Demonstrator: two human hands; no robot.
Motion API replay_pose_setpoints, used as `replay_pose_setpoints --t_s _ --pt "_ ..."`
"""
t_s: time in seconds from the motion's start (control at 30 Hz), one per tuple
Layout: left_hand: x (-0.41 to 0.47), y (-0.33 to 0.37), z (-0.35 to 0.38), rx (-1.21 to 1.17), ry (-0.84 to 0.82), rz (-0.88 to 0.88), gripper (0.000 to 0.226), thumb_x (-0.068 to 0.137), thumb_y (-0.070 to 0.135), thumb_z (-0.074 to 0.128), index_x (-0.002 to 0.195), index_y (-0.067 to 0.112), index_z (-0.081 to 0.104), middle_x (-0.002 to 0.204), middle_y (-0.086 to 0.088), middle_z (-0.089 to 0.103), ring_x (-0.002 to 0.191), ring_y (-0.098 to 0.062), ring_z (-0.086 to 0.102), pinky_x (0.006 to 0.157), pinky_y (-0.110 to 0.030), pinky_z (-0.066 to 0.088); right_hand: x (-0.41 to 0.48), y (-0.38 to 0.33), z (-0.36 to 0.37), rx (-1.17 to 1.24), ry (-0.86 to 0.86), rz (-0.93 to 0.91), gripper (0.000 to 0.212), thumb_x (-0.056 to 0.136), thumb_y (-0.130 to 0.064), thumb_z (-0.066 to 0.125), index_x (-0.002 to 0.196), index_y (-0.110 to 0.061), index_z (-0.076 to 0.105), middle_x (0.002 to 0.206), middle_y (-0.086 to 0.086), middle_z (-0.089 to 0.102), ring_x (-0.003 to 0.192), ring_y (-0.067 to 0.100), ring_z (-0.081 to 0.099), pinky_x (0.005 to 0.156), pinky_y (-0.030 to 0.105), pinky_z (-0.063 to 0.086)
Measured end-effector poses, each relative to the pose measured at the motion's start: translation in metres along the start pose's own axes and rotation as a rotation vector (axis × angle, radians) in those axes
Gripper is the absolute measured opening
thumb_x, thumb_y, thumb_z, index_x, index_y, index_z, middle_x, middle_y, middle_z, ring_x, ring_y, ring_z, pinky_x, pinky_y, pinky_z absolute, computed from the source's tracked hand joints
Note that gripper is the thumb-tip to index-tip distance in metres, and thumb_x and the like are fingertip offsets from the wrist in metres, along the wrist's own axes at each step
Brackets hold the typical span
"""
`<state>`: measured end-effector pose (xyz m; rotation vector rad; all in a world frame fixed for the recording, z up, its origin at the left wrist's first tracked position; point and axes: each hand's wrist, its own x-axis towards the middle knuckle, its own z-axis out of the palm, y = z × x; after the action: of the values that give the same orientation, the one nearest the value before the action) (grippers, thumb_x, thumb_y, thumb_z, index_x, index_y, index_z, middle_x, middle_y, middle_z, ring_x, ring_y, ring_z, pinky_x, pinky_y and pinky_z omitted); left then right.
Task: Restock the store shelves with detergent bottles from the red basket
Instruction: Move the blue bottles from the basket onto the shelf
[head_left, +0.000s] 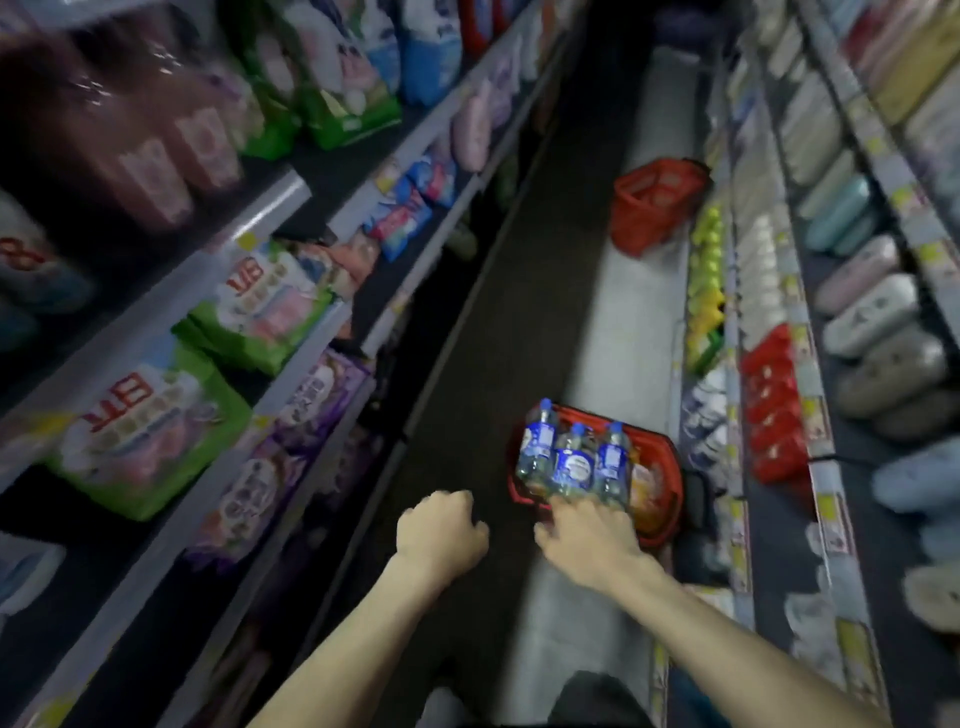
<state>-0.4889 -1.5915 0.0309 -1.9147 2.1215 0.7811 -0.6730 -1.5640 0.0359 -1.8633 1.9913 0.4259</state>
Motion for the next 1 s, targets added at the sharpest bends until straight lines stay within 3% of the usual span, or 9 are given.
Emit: replay_pose_setpoints --t_s 0.23,0.43,0.77,1.0 --pt "0.071 0.037 0.024 0.086 -0.169 0.083 0.044 0.098 0.039 0.054 0.137 0.022 0.062 0.135 -0.007 0.066 0.127 -0.032 0.062 0.099 -0.039 0.050 0.041 0.055 0.027 0.031 -0.084 0.118 0.052 0.102 -0.052 0.042 0.136 -0.016 0.059 0.140 0.010 0.064 0.132 0.031 0.057 0.104 0.041 0.044" --pt "0.146 0.081 0.040 0.097 -0.302 0.054 0.038 0.096 0.041 0.052 0.124 0.018 0.065 0.127 -0.009 0.068 0.119 -0.033 0.065 0.096 -0.041 0.051 0.112 0.098 0.046 0.064 -0.156 0.094 0.049 0.102 -0.050 0.043 0.132 -0.015 0.060 0.134 0.010 0.068 0.126 0.031 0.059 0.100 0.041 0.045" --pt "0.263 0.136 0.042 0.169 -0.443 -0.062 0.035 0.097 0.038 0.050 0.121 0.018 0.066 0.123 -0.007 0.070 0.113 -0.031 0.067 0.094 -0.041 0.052 0.239 0.182 0.039 0.118 -0.272 0.032 0.049 0.101 -0.047 0.046 0.135 -0.015 0.058 0.134 0.011 0.066 0.126 0.032 0.060 0.100 0.041 0.048" --pt "0.337 0.138 0.065 0.162 -0.473 -0.032 0.035 0.098 0.035 0.049 0.123 0.018 0.066 0.127 -0.010 0.069 0.119 -0.035 0.065 0.096 -0.042 0.050 0.308 0.188 0.054 0.140 -0.351 0.073 0.044 0.101 -0.043 0.049 0.130 -0.012 0.060 0.131 0.012 0.067 0.122 0.034 0.062 0.103 0.043 0.048"
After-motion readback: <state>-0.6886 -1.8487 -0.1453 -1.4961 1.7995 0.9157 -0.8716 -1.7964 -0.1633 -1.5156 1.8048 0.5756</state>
